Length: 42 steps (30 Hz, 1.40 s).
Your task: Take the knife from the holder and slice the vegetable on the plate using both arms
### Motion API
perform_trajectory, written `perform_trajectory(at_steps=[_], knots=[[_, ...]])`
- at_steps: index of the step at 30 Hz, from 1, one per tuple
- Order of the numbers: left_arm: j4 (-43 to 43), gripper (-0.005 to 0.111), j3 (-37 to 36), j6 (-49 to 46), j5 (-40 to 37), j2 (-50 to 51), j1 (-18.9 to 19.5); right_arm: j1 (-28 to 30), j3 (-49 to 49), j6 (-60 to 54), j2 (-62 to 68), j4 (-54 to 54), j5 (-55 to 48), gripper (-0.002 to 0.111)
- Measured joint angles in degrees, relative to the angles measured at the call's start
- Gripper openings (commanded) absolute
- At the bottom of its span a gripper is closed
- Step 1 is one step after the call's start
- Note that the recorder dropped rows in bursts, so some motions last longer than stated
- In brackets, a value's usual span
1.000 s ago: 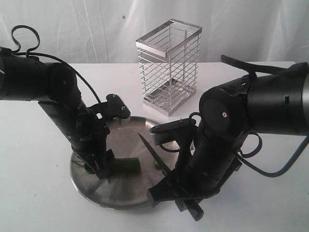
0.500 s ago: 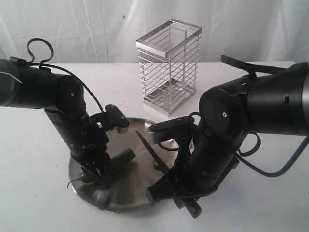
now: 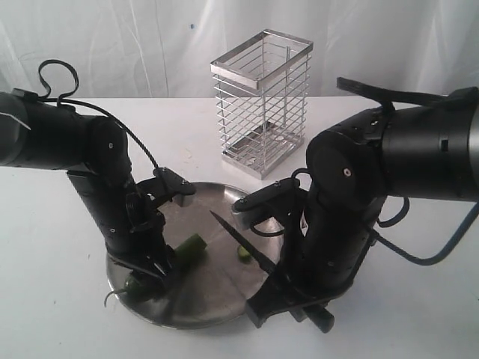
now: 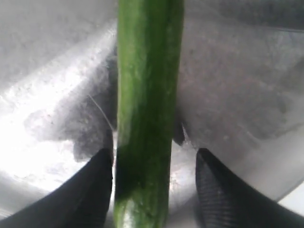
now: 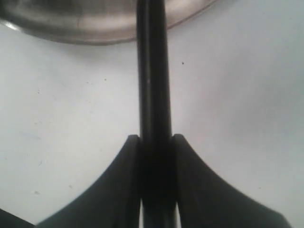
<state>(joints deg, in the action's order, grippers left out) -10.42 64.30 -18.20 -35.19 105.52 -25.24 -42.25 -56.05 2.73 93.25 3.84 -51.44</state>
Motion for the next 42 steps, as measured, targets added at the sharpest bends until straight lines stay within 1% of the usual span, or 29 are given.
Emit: perform_trajectory(at_steps=[6,15,26,42], knots=[[0.40,0.064,0.00,0.00,0.10,-3.46,0.00,-0.61,-1.48,-1.83,0.00,-0.46,-1.60,0.000],[2.53,0.064,0.00,0.00,0.64,-9.66,0.00,-4.09,-2.80,-2.05,1.04,-1.22,-1.21,0.000],[2.79,0.064,0.00,0.19,1.07,-10.26,0.00,-5.26,-5.88,-0.17,5.57,-6.61,-1.12,0.000],[2.92,0.064,0.00,1.15,1.67,-10.26,0.00,-5.26,-6.17,-0.16,7.28,-6.85,-0.27,0.000]])
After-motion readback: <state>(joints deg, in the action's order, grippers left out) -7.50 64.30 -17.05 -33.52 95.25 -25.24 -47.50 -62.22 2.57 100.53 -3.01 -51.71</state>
